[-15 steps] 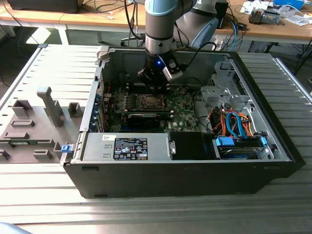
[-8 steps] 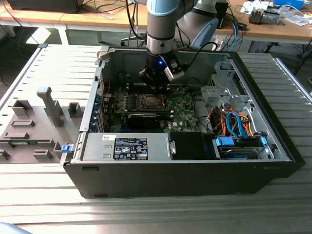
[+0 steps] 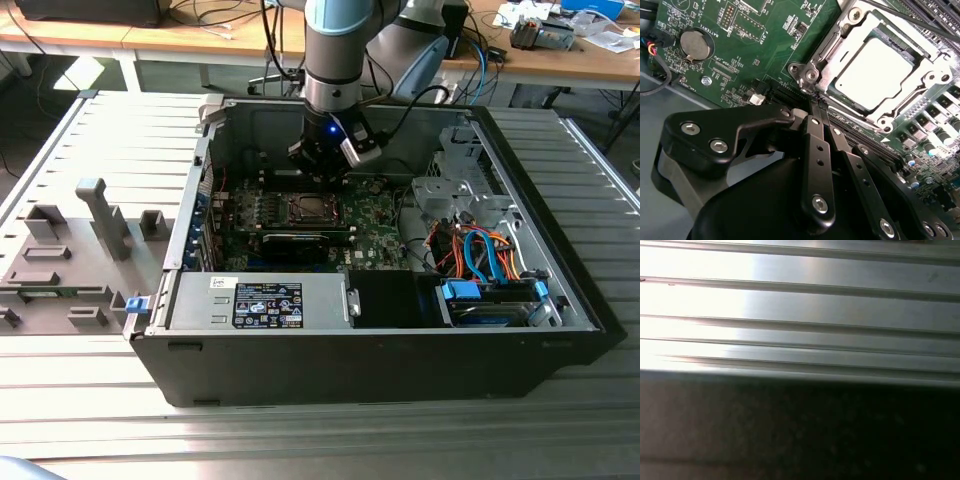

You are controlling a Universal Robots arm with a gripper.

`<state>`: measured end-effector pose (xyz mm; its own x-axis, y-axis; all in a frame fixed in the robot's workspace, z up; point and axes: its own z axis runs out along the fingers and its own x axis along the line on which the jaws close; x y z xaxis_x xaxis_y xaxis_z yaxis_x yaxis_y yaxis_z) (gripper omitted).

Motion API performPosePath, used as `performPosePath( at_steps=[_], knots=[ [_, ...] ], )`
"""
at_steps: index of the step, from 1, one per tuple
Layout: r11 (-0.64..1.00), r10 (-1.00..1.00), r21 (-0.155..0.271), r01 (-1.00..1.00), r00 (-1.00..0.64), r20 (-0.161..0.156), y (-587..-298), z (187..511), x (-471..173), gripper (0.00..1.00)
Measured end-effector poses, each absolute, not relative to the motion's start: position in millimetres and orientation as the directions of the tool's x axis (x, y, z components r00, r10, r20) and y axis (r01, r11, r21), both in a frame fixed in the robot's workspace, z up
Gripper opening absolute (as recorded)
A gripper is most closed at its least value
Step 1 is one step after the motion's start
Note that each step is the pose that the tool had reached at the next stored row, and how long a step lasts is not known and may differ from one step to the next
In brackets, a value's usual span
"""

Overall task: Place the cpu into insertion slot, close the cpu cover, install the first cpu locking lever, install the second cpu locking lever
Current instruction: 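Install the first cpu locking lever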

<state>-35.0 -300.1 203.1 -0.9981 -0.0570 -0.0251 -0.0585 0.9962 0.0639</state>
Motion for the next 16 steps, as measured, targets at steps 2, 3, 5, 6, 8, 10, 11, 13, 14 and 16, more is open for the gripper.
performPosePath(
  at_steps=[2, 3, 5, 6, 8, 10, 11, 13, 14, 16],
  knots=[
    [0.996, -0.057, 0.063, -0.059, -0.998, -0.025, -300.2, 207.5, -35.0, 0.11],
    [0.996, -0.057, 0.063, -0.059, -0.998, -0.025, -300.2, 210.3, -35.0, 0.11],
    [0.996, -0.057, 0.063, -0.059, -0.998, -0.025, -300.2, 215.0, -35.0, 0.11],
    [0.996, -0.057, 0.064, -0.059, -0.998, -0.025, -300.5, 215.2, -35.0, 0.11],
    [0.996, -0.057, 0.063, -0.059, -0.998, -0.025, -302.4, 215.3, -35.0, 0.11],
    [0.996, -0.057, 0.063, -0.059, -0.998, -0.025, -305.1, 215.2, -35.0, 0.11],
    [0.996, -0.057, 0.063, -0.059, -0.998, -0.025, -306.8, 215.3, -35.0, 0.11],
    [0.996, -0.057, 0.063, -0.059, -0.998, -0.025, -311.9, 215.2, -35.0, 0.11],
    [0.996, -0.057, 0.063, -0.059, -0.998, -0.025, -313.6, 215.2, -35.1, 0.11],
    [0.996, -0.057, 0.063, -0.059, -0.998, -0.025, -315.7, 215.2, -35.0, 0.11]
  ],
)
